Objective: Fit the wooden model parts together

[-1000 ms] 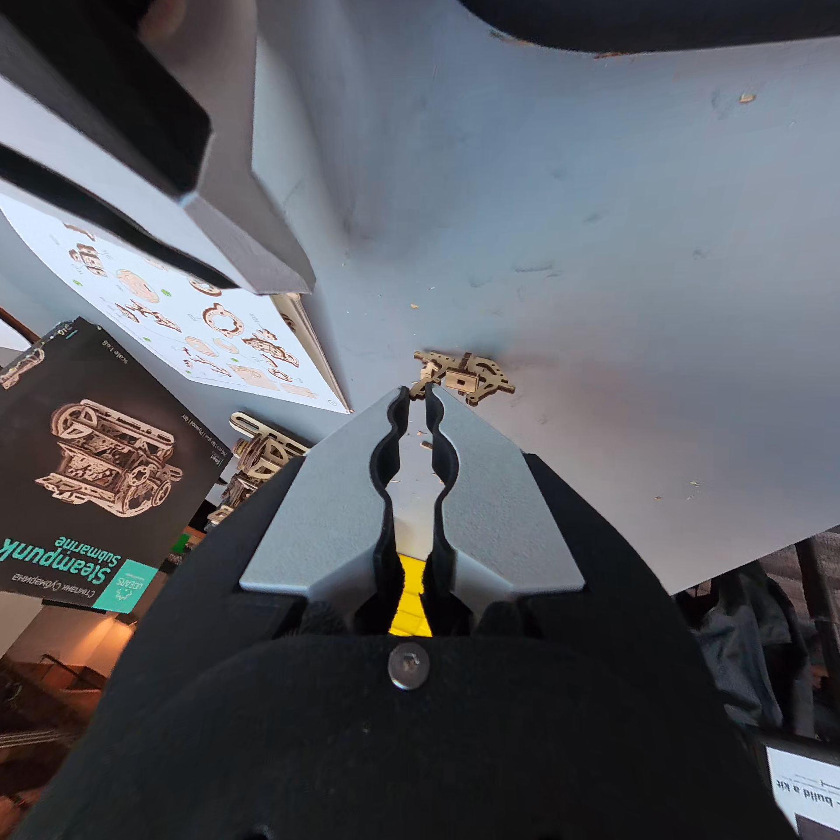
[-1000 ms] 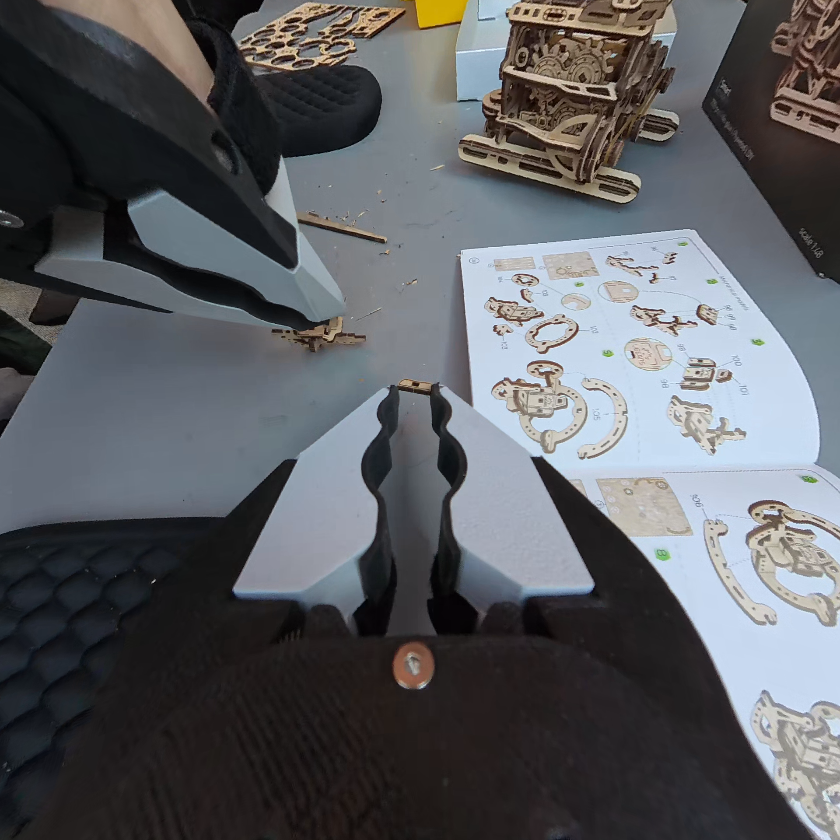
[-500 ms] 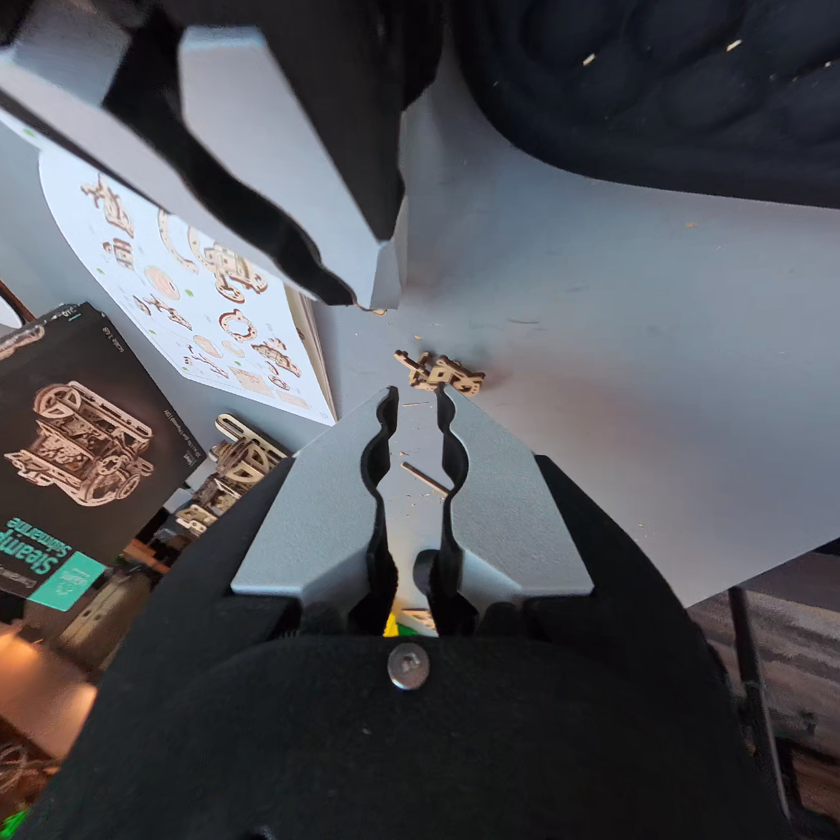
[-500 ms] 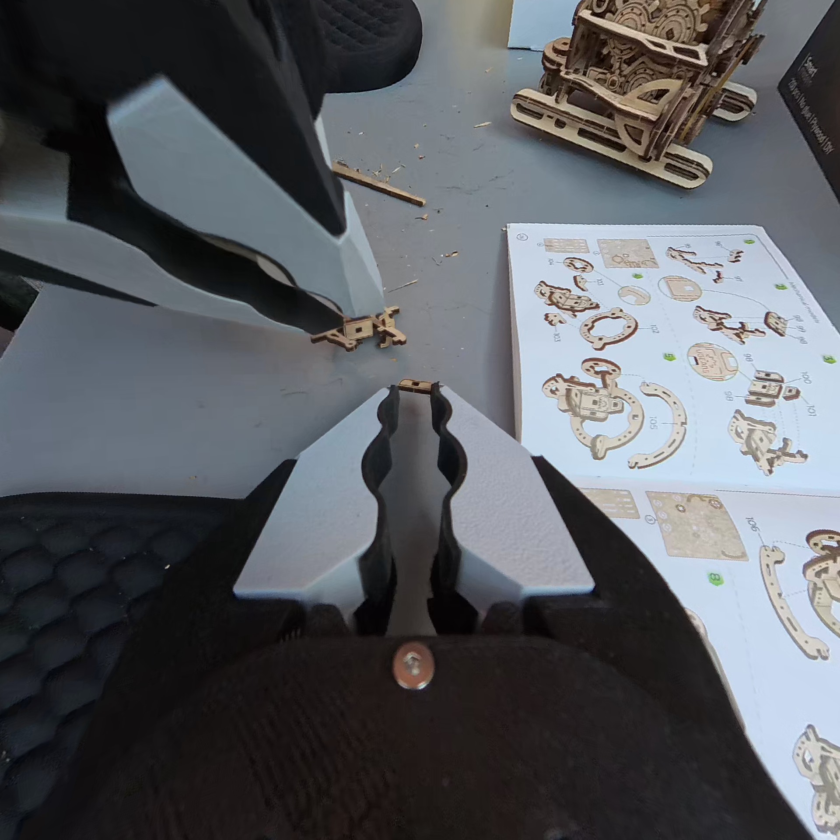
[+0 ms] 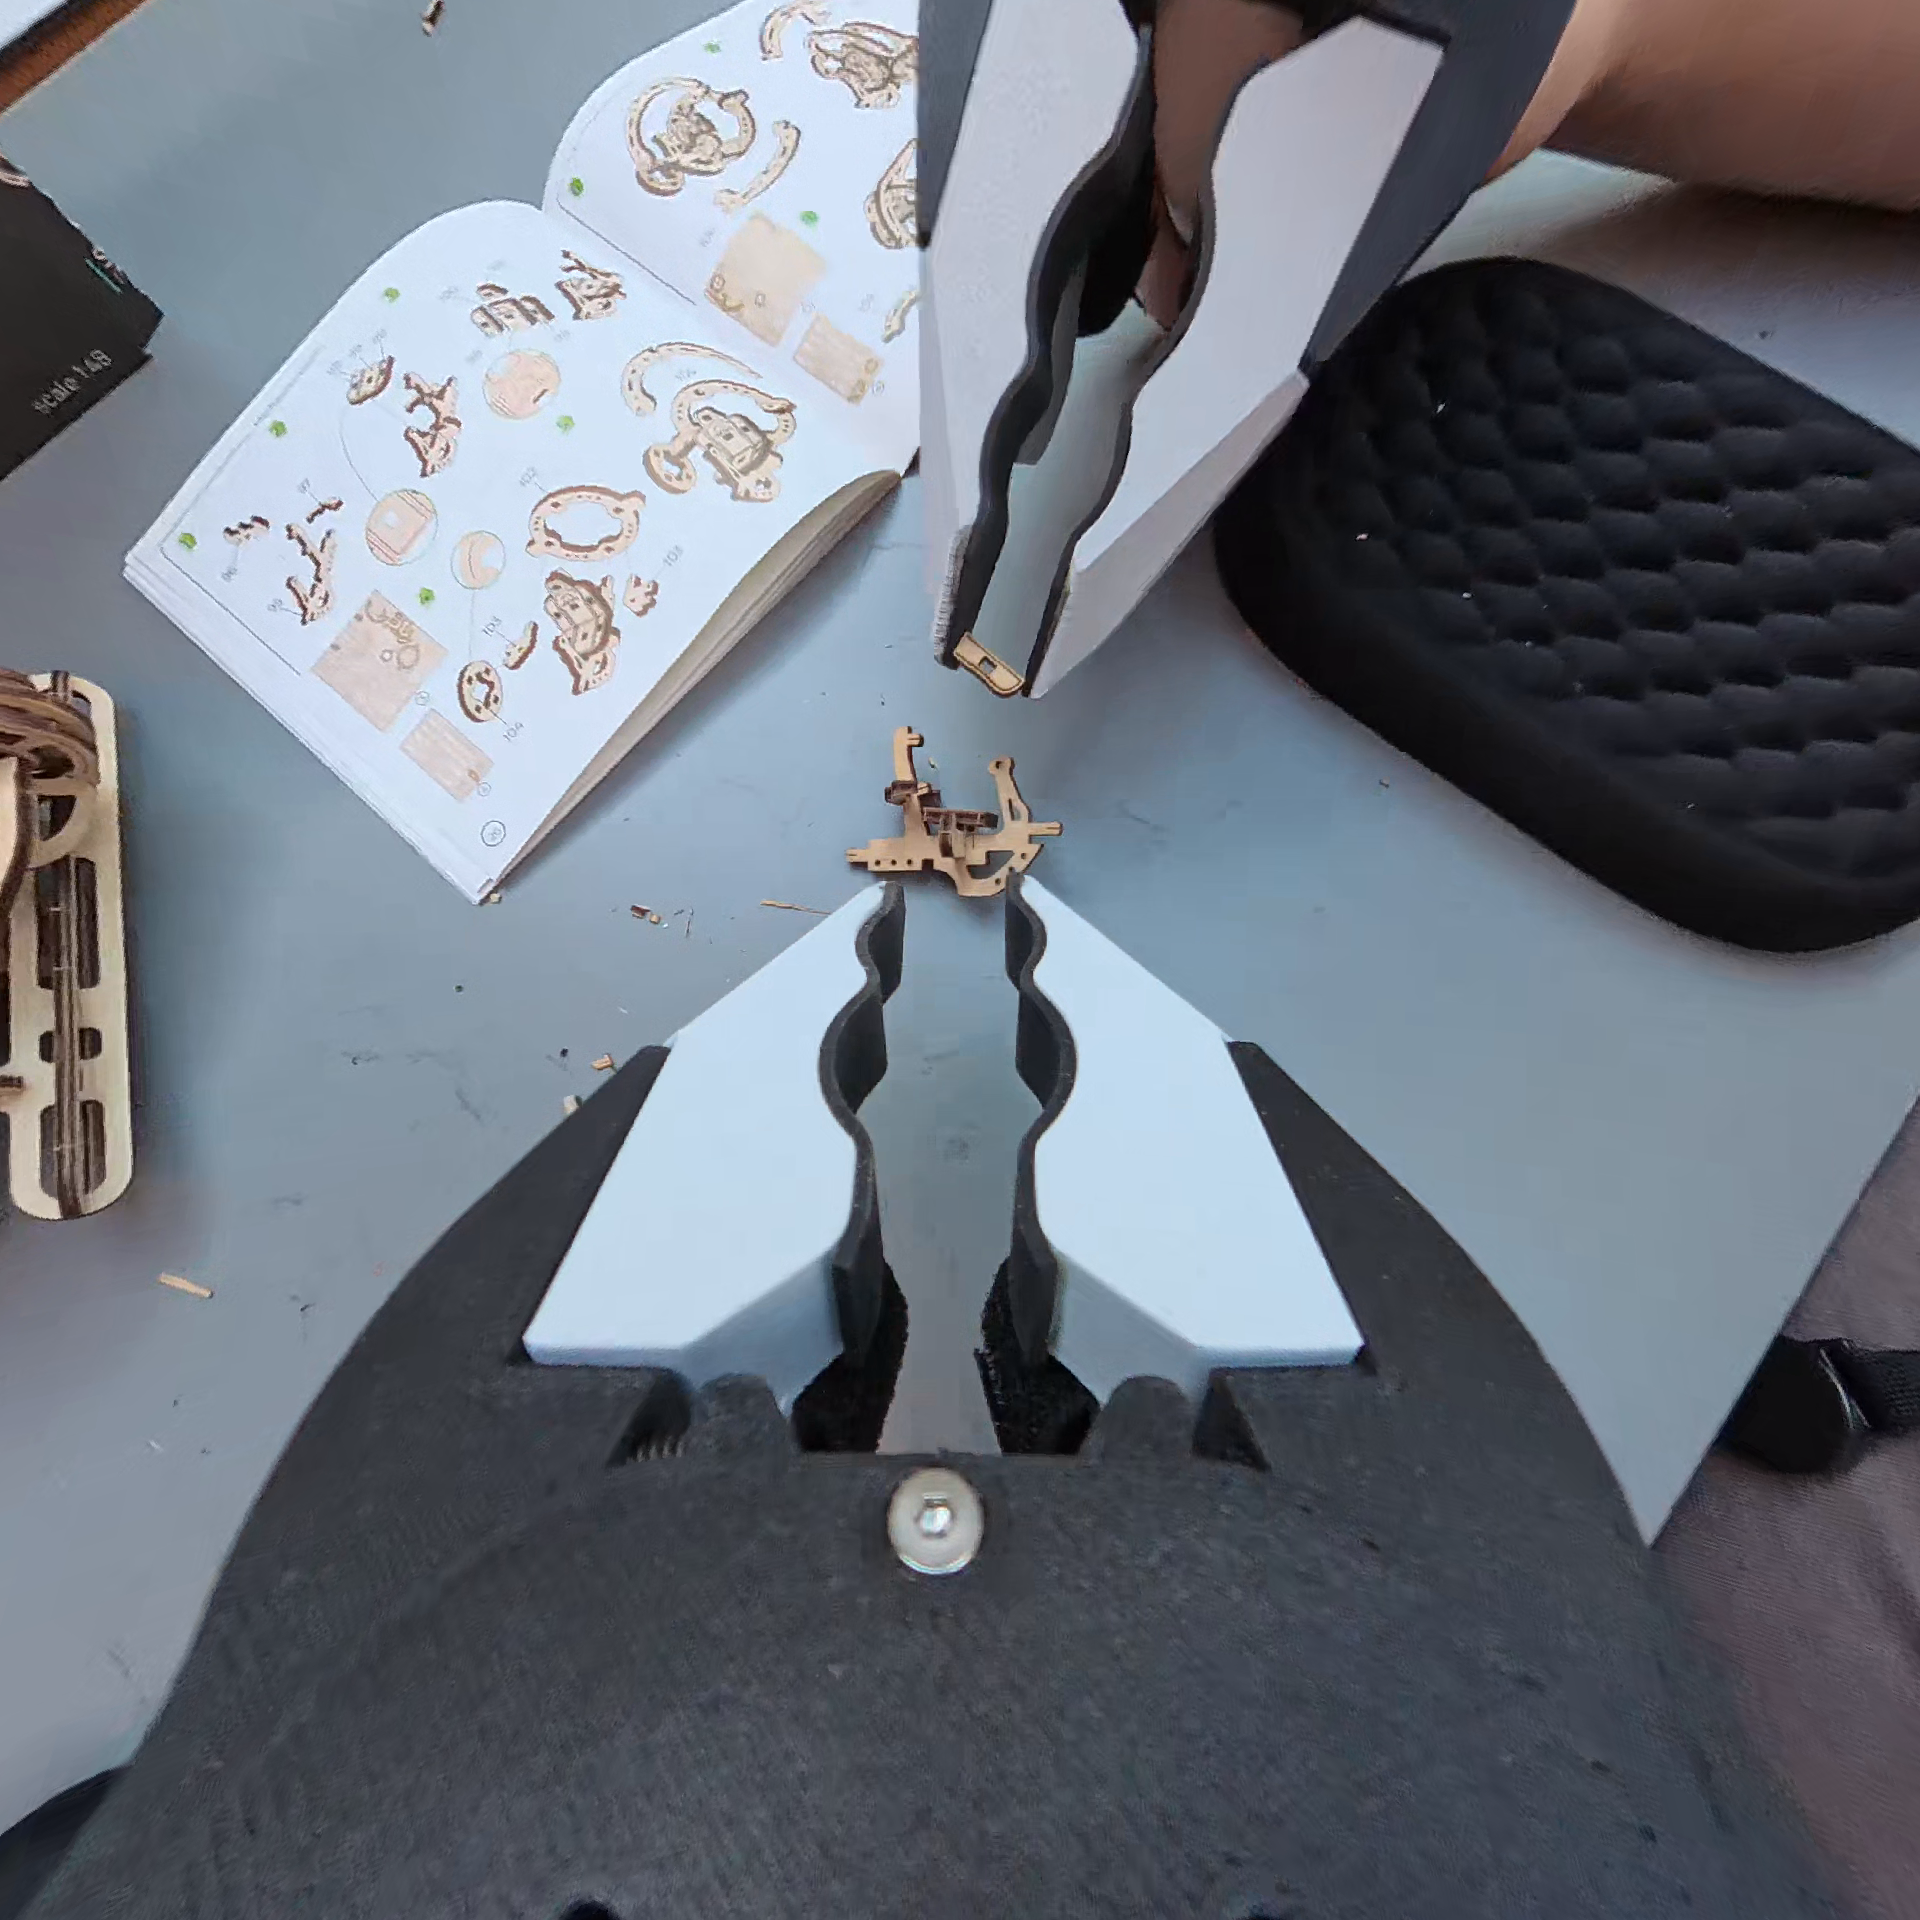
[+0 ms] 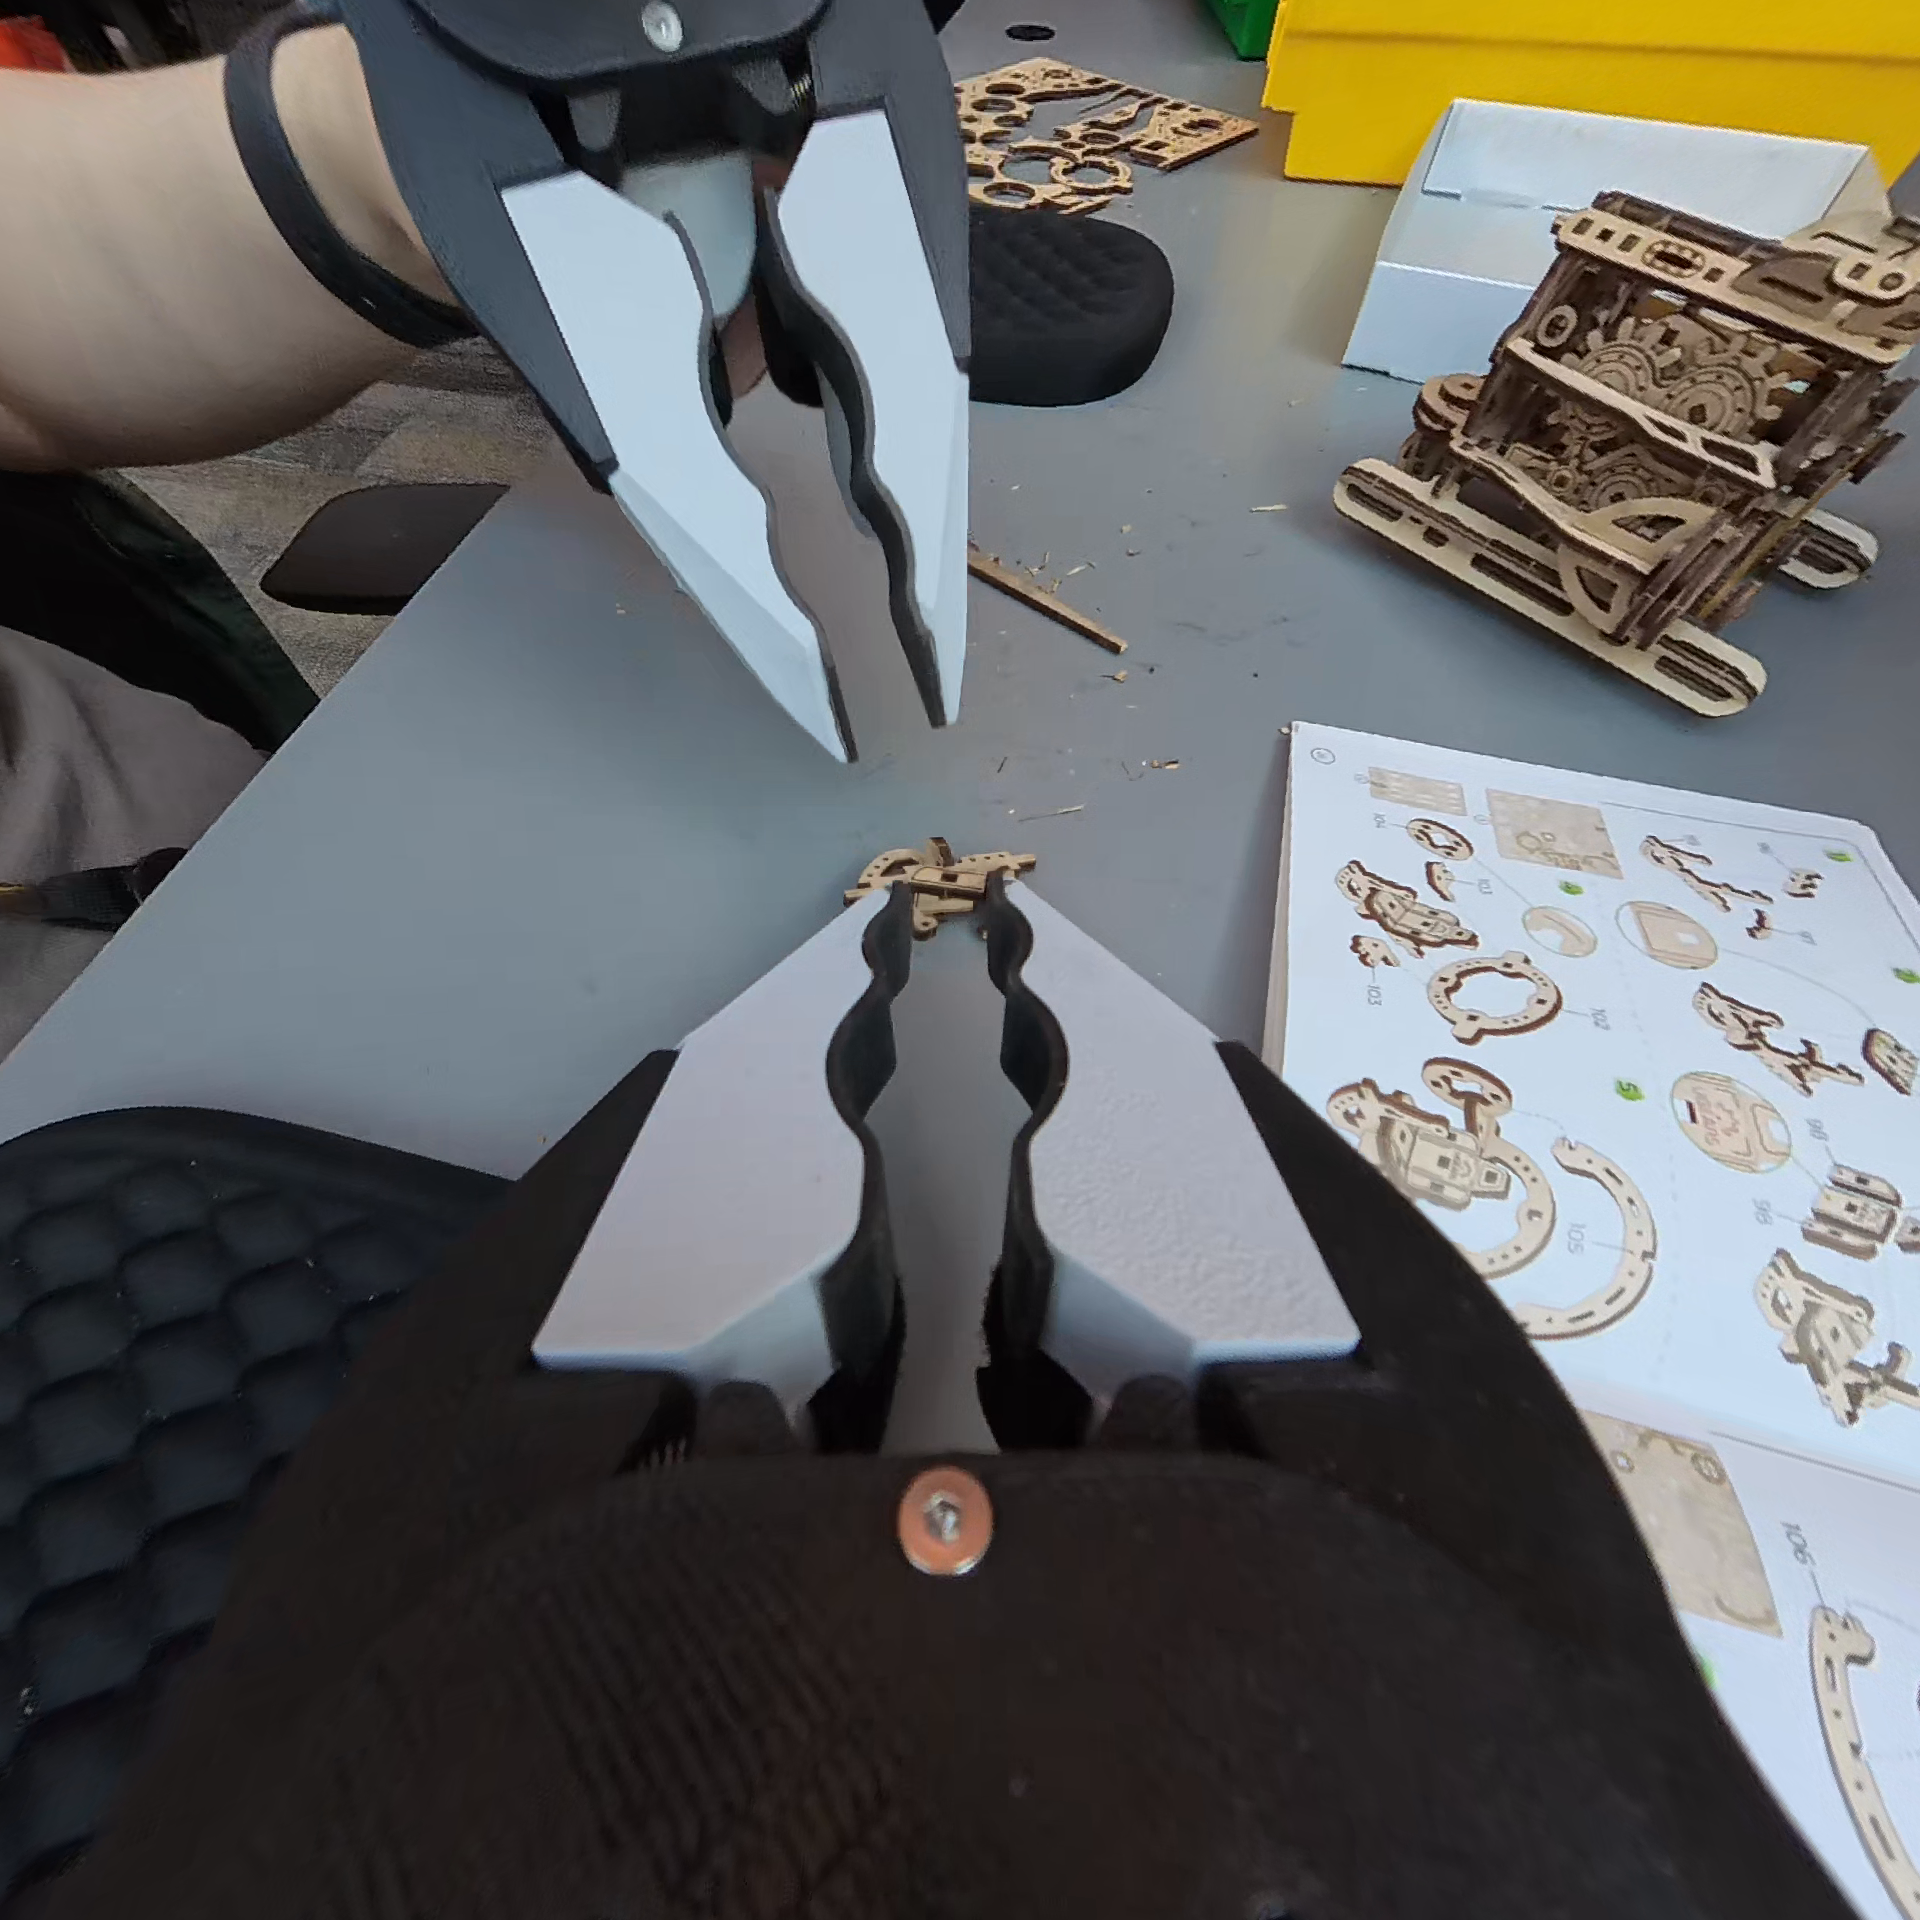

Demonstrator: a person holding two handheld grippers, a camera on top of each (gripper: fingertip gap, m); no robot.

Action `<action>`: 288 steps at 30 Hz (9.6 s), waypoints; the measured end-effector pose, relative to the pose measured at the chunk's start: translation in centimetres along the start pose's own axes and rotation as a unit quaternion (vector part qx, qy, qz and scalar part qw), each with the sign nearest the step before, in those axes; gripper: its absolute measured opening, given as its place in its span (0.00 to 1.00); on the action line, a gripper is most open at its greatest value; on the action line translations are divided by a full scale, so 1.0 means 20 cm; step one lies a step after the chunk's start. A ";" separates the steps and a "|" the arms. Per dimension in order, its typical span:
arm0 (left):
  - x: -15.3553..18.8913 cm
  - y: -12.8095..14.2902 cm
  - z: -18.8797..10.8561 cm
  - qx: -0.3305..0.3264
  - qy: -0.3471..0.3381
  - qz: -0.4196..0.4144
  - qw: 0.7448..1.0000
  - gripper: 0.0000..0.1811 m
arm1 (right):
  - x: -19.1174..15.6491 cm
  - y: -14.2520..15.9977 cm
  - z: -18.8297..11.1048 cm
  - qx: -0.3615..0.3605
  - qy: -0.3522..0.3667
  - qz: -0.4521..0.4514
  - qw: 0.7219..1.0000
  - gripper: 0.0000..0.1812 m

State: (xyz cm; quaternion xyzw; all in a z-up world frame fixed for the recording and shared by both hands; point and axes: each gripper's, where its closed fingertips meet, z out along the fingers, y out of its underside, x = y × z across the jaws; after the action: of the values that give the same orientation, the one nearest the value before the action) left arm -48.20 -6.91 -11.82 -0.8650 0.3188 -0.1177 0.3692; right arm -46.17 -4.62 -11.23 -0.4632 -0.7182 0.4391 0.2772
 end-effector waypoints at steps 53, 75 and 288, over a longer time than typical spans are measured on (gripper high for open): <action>0.05 -0.23 -0.19 0.199 0.069 -0.264 0.941 0.00 | -0.12 -0.31 0.02 0.028 0.162 -0.312 0.936 0.11; 0.01 -0.20 -0.18 0.184 0.006 -0.284 0.941 0.00 | -0.09 -0.31 0.06 -0.025 0.226 -0.311 0.923 0.08; 0.15 0.02 0.17 0.067 0.079 0.119 0.987 0.00 | -0.15 0.08 0.09 -0.212 -0.028 -0.239 0.947 0.09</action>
State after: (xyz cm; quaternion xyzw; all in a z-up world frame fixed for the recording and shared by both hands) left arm -44.54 -7.07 -14.57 -0.7819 0.4394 -0.1620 0.4115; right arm -45.71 -7.70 -13.57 -0.3137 -0.8917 0.2106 0.2491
